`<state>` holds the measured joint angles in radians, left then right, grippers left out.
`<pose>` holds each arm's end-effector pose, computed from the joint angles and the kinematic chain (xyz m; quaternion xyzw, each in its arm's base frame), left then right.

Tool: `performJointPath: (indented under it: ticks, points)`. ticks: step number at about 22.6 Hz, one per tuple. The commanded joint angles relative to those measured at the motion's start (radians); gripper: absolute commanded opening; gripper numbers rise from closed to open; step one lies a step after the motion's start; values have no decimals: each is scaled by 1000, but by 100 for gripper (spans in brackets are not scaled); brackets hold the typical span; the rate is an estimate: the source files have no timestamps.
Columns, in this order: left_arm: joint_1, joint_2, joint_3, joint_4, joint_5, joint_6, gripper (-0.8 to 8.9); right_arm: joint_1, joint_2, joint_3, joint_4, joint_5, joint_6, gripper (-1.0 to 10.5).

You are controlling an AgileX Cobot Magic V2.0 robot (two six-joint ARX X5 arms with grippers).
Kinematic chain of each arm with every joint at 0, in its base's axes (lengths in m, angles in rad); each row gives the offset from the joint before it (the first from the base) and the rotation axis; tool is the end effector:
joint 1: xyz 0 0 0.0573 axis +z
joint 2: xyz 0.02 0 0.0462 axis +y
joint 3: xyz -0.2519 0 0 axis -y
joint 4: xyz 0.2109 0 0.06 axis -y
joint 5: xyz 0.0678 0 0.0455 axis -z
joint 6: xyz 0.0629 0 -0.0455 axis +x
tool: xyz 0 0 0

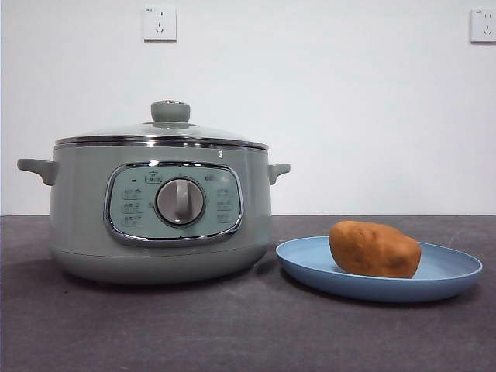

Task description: Take the potato out from the steamer,put the potato on the plate,close the lid

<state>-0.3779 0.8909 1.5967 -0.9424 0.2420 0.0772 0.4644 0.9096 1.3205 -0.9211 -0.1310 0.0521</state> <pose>0.0953 -0.0540 0.4516 0.0445 0.1060 -0.3072 0.9447 0.1289 0.0738 0.3780 -0.0178 0.2562 0.2773 0.9259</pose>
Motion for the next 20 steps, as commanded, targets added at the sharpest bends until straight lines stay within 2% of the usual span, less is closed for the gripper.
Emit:
performJointPath:
  ticks: [1, 3, 4, 6, 7, 20]
  points:
    - [-2, 14, -8, -35, 1, -6, 497, 1, -2, -2, 14, -1, -8, 437]
    - [-2, 15, -8, -63, 2, -6, 426, 1, -3, -2, 14, 2, -9, 402]
    - [-2, 20, -8, -75, 3, -1, 318, 1, -3, -2, 12, 2, -14, 297]
    - [-2, 33, -8, -95, 13, 28, -41, 1, -3, -2, 8, 1, -48, -41]
    - [-2, 40, -8, -101, 25, 39, -4, 1, -3, -2, 9, 2, -66, -1]
    - [-2, 81, -8, -107, 23, 30, -4, 1, -2, -2, 24, 5, -65, -11]
